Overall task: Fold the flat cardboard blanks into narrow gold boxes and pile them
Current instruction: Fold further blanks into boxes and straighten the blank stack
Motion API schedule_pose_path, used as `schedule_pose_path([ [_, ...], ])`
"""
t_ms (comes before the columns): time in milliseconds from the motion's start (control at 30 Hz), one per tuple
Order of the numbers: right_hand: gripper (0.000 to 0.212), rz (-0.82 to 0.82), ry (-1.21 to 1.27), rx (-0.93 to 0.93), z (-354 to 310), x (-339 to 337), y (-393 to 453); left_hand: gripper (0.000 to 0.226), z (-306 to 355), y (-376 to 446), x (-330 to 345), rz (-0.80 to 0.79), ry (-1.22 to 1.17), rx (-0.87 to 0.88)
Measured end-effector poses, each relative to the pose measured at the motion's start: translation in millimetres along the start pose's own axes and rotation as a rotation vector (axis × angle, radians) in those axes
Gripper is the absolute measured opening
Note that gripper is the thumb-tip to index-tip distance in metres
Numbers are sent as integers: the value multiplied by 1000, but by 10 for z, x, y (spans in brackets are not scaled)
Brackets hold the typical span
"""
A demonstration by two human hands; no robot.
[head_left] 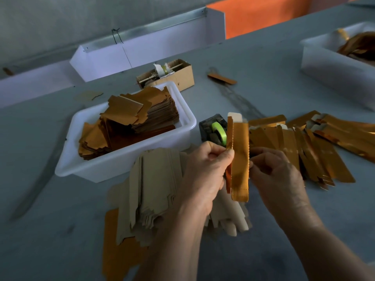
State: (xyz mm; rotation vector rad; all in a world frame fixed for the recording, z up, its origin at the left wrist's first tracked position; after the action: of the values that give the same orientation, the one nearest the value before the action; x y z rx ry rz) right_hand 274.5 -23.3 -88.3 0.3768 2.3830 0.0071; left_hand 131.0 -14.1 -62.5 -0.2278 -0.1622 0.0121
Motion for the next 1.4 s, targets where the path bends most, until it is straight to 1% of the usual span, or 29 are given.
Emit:
schedule_pose_path([
  [100, 8, 1, 4, -18, 12, 20, -14, 12, -66, 32, -20, -19, 10, -40],
  [233, 10, 38, -13, -55, -1, 2, -16, 11, -92, 58, -41, 0, 15, -58],
  [367, 7, 82, -159, -156, -86, -38, 11, 10, -90, 56, -35, 11, 42, -54],
  [433, 8, 103, -197, -155, -81, -65, 5, 9, -87, 51, -30, 22, 46, -48],
  [533, 10, 120, -130, -148, -92, -197, -11, 8, -69, 61, -11, 27, 44, -73],
  [600, 9, 87, -63, -143, -108, -298, -21, 6, -55, 53, 7, 11, -23, -108],
  [633, 7, 43, 5, -121, -116, -339, -23, 6, -45, 40, 9, 1, -55, -121],
  [700, 2, -109, 262, -54, -165, -374, -51, 7, -21, -15, -13, -6, -87, -141],
  [733, 7, -190, 365, -45, -212, -376, -76, 7, -13, -50, -27, -4, -94, -147],
  [767, 13, -261, 411, -64, -260, -372, -103, 6, -8, -87, -45, 0, -97, -152],
  [833, 17, -350, 408, -136, -352, -350, -148, 4, -1, -154, -73, 6, -100, -162],
  [900, 16, -392, 382, -195, -420, -317, -180, 3, 4, -211, -84, 0, -99, -172],
  [967, 14, -403, 336, -223, -443, -281, -186, 4, 15, -258, -85, -19, -87, -177],
  [1033, 17, -392, 287, -245, -453, -260, -188, 5, 36, -291, -90, -28, -88, -172],
  [1100, 26, -389, 248, -265, -472, -252, -202, 4, 53, -309, -103, -20, -92, -159],
  [1233, 51, -365, 84, -310, -519, -244, -207, 4, 68, -342, -108, -32, -90, -145],
  [1400, 63, -319, 26, -250, -542, -231, -200, 4, 91, -369, -110, -69, -104, -132],
])
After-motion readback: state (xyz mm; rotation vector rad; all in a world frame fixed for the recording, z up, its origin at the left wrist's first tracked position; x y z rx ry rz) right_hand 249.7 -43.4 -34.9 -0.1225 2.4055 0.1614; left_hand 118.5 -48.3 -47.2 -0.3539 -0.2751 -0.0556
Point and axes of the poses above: each hand's wrist, its own y-axis towards the middle knuckle, its own x-axis out of the palm, z = x × y, the point moved 6 cm from there along y, towards the middle knuckle, and after that the axes turned 14 degrees about -y, right-handed, at the moved point
